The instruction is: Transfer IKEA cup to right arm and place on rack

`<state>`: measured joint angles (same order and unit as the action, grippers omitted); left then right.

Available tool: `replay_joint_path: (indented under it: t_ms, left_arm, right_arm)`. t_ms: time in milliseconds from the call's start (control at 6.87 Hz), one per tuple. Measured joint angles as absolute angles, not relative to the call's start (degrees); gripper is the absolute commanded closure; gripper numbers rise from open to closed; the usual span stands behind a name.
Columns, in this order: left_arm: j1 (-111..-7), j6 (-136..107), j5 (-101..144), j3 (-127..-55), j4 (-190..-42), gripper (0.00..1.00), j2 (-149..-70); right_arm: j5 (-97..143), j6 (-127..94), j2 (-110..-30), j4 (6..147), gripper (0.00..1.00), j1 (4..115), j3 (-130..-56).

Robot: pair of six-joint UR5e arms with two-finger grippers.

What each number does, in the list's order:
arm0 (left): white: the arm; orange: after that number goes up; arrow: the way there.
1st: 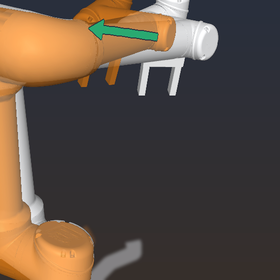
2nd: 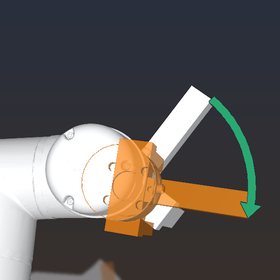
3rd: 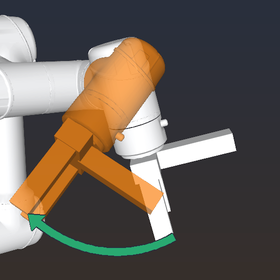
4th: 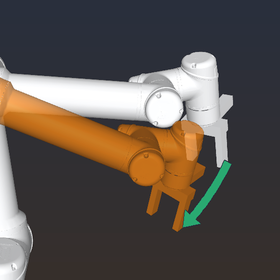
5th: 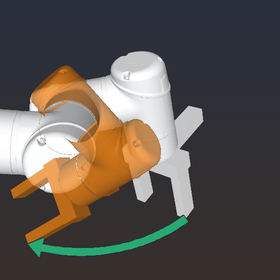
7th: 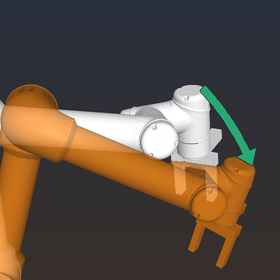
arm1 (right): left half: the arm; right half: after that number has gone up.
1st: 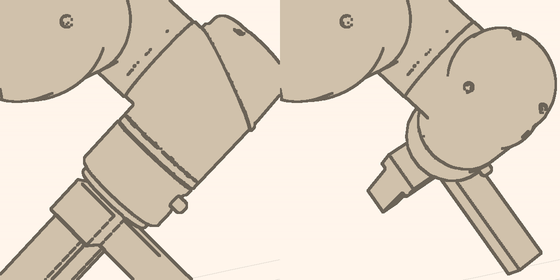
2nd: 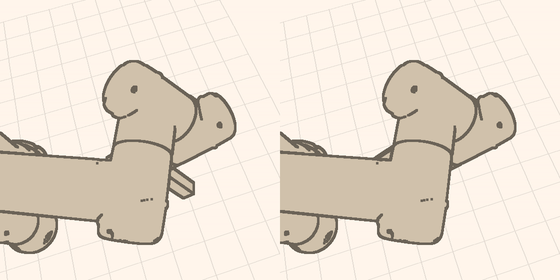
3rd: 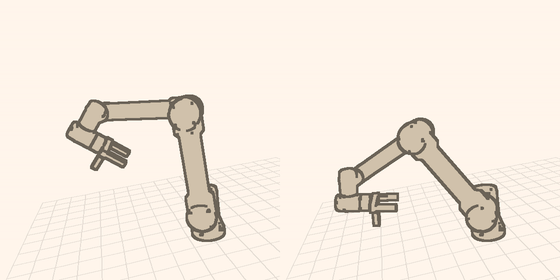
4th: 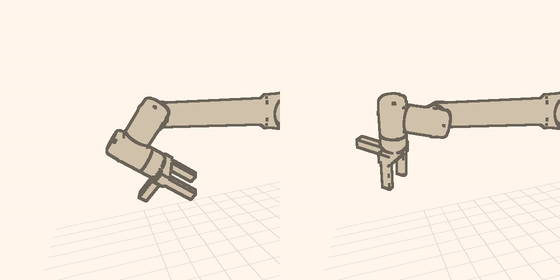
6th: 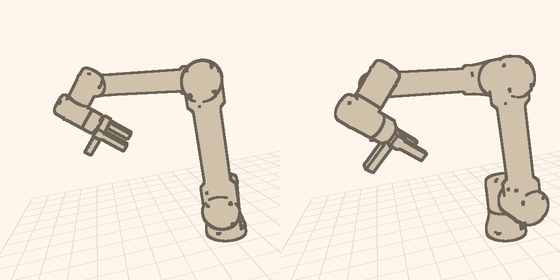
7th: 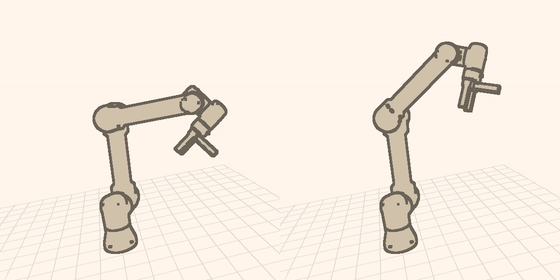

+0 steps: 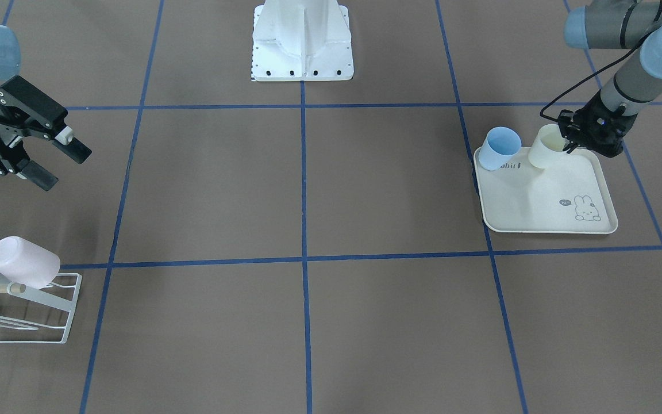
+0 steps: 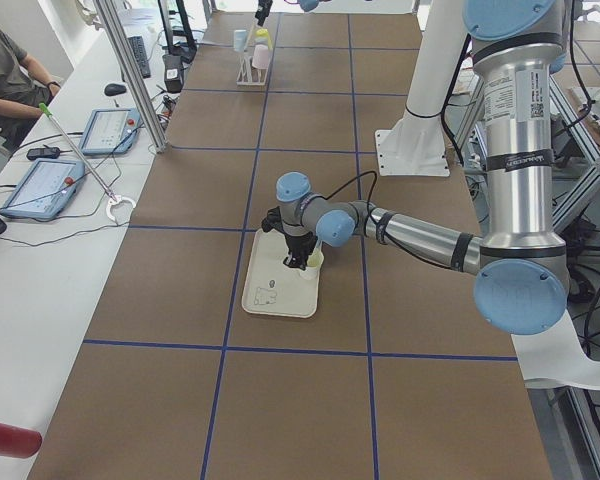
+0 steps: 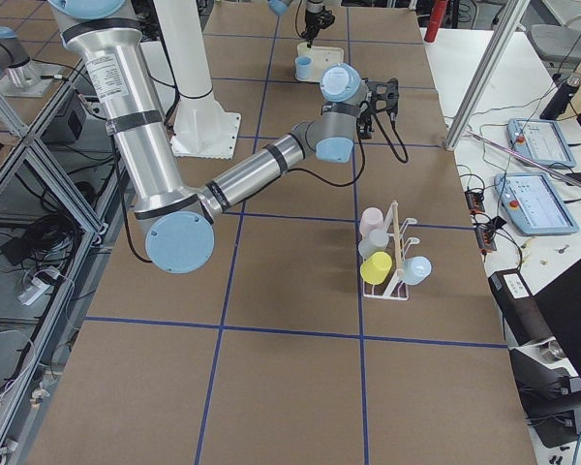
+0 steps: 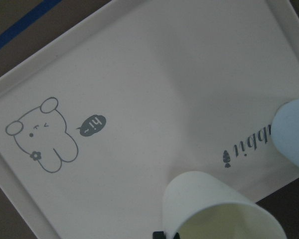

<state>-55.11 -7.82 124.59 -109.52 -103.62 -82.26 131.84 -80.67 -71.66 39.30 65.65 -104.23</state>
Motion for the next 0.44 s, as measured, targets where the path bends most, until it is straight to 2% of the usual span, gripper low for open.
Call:
replay_joint_path:
  t_ms: [437]
  left_arm:
    - [-66.63,-9.49,122.57,-110.93,-103.37,1.0,-83.25]
  right_arm:
    - [131.84,-80.74,-71.28,39.36,0.0,65.65,-104.25]
